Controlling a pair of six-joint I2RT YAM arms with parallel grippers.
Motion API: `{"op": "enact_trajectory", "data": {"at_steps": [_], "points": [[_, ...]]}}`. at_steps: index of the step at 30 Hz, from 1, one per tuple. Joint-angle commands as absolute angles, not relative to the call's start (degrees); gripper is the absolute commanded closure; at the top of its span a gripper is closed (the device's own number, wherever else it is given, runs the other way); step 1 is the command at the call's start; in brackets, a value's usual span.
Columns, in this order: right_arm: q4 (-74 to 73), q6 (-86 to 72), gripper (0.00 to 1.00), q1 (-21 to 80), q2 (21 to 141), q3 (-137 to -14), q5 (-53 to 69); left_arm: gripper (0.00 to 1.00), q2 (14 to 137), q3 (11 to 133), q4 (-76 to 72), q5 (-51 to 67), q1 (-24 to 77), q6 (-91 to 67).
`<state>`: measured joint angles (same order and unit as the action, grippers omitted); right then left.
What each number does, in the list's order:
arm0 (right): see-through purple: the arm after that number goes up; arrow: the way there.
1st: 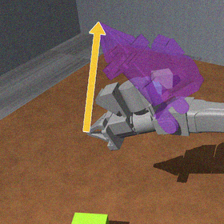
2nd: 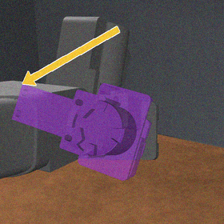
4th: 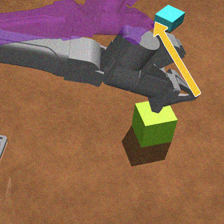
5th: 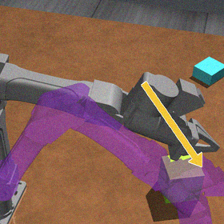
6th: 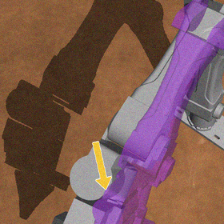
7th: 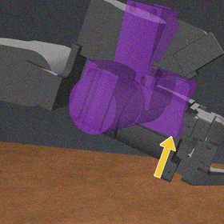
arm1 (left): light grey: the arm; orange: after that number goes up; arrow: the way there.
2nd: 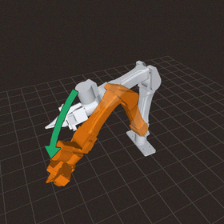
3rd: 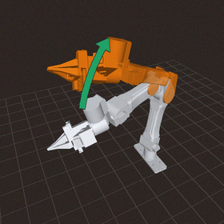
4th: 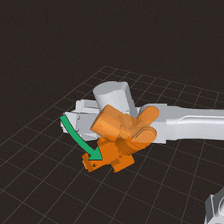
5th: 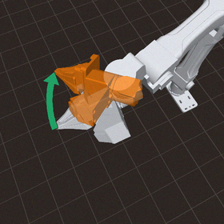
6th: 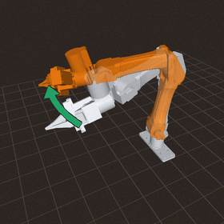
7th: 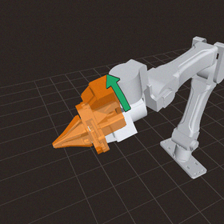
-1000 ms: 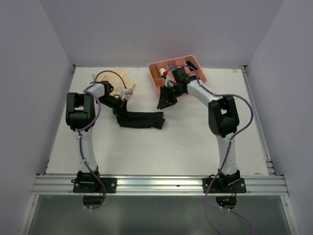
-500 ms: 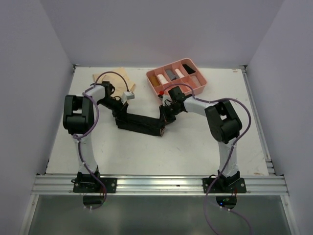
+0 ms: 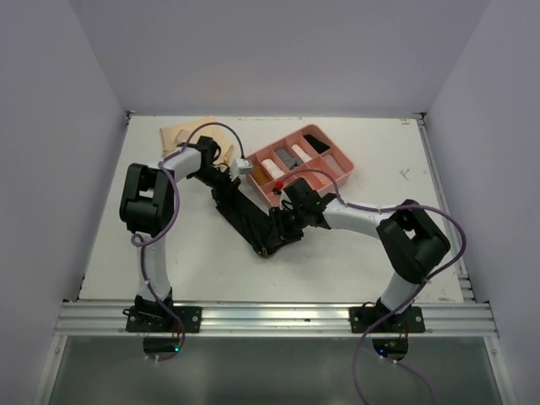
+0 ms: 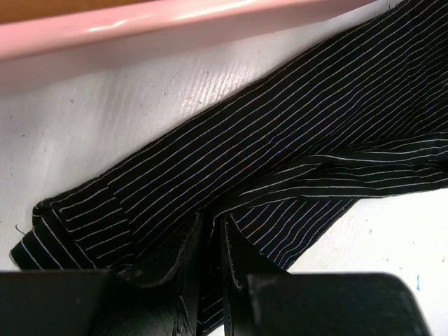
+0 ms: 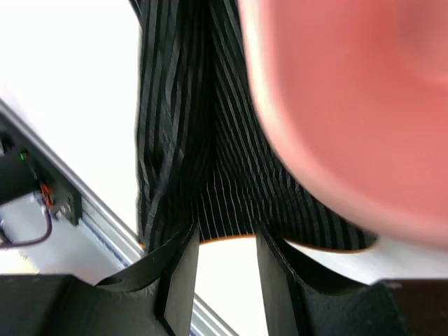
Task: Roll the underwear
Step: Fold the underwear
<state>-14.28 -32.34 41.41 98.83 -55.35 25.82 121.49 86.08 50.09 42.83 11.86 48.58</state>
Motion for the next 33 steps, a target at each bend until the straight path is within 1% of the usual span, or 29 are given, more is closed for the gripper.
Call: {"op": "enact_trajectory", "data": {"at_steps": [1, 6, 10, 16, 17, 19, 20, 22, 24, 25, 28, 29, 31, 33], "points": [[-18.5, -30.6, 0.58, 39.4, 97.6, -62.9, 18.1, 0.82, 119.4, 83.9, 46.6, 41.1, 12.1, 47.8], [-19.4, -26.6, 0.62, 35.2, 105.7, -69.2, 17.8, 0.82, 116.5, 80.1, 44.5, 40.8, 12.0, 46.7], [-19.3, -24.2, 0.62, 32.8, 111.5, -73.4, 17.1, 0.82, 114.6, 77.5, 43.3, 41.4, 11.2, 45.8], [-17.5, -23.3, 0.61, 29.4, 120.0, -85.5, 16.1, 0.81, 113.4, 75.8, 42.0, 42.1, 9.7, 44.8], [-18.1, -23.4, 0.61, 29.3, 120.8, -90.7, 16.3, 0.81, 113.0, 75.3, 41.4, 42.1, 9.6, 44.7], [-20.2, -22.9, 0.6, 29.3, 122.6, -95.9, 17.2, 0.81, 113.2, 75.5, 41.2, 42.1, 9.5, 44.4], [-20.7, -22.9, 0.6, 29.3, 122.8, -99.5, 18.6, 0.81, 113.7, 76.3, 41.2, 42.1, 9.5, 44.1], [-22.9, -22.8, 0.6, 29.3, 121.3, -101.7, 20.1, 0.8, 114.3, 77.7, 41.4, 42.4, 9.5, 43.8], [-23.2, -22.8, 0.6, 29.4, 118.7, -99.4, 21.5, 0.78, 114.9, 80.0, 41.4, 43.0, 9.6, 43.5], [-22.4, -23.1, 0.61, 29.3, 114.7, -94.8, 22.1, 0.77, 114.9, 80.7, 41.2, 43.1, 9.6, 43.3], [-19.2, -24.6, 0.62, 29.6, 108.7, -86.1, 23.3, 0.75, 114.9, 83.7, 41.3, 43.4, 9.8, 43.3], [-18.8, -25.0, 0.63, 30.1, 105.4, -80.7, 23.2, 0.74, 114.9, 85.1, 41.8, 43.3, 9.9, 43.6], [-16.9, -25.7, 0.64, 30.4, 103.4, -73.8, 23.4, 0.71, 114.6, 86.5, 42.7, 43.1, 10.3, 44.7], [-14.0, -26.6, 0.66, 30.8, 102.8, -70.0, 24.5, 0.66, 114.3, 86.9, 43.0, 41.5, 11.2, 45.3]]}}
